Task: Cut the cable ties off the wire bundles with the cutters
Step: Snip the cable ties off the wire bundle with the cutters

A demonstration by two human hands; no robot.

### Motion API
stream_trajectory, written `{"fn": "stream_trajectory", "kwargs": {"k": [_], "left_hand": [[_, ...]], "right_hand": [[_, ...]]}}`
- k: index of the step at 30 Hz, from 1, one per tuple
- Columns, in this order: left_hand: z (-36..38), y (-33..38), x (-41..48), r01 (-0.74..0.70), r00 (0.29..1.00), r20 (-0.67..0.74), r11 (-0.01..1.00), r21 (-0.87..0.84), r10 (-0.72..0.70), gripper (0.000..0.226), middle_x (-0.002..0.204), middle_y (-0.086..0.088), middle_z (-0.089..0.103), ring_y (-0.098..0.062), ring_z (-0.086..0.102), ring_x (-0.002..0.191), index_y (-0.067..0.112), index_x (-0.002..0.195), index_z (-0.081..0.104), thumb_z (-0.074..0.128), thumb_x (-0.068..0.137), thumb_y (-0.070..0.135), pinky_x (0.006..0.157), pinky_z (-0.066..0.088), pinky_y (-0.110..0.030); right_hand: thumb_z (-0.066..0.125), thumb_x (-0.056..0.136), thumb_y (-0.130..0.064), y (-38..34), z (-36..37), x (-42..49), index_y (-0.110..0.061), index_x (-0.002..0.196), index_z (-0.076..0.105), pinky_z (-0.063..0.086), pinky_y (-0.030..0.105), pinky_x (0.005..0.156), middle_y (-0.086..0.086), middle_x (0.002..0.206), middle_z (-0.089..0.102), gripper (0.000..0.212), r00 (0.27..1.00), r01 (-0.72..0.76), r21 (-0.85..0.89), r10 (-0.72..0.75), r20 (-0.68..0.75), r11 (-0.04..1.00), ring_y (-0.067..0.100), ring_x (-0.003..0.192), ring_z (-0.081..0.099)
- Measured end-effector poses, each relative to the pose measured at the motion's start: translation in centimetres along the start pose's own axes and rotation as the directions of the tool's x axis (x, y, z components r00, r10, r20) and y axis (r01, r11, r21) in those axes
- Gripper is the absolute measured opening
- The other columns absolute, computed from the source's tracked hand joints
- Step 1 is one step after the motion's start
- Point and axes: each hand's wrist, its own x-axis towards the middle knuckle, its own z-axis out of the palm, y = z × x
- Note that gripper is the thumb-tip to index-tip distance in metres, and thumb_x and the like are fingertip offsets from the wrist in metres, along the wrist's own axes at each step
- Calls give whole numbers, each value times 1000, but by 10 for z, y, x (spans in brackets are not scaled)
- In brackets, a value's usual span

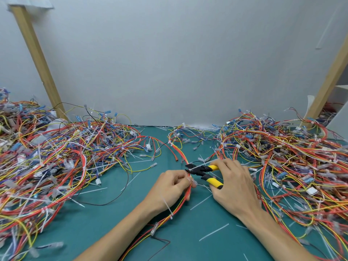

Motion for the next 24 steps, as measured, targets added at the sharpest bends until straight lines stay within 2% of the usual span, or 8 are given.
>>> {"fn": "stream_trajectory", "kwargs": {"k": [6,24], "left_hand": [[-2,0,-1,-11,1000,-3,1000,29,11,31,51,6,63,-1,49,43,27,72,63,48,99,18,49,33,-10],[-2,5,-3,0,1000,0,999,42,0,32,51,6,62,-1,49,44,26,73,62,47,99,17,49,33,-11]], "right_hand": [[79,67,-30,0,0,-1,-27,110,62,42,36,83,-7,102,60,46,999,18,35,-16,-44,999,22,95,53],[76,71,-34,1,0,0,-27,112,60,41,36,86,-7,104,59,44,1000,13,37,-13,-2,999,21,97,52]]}}
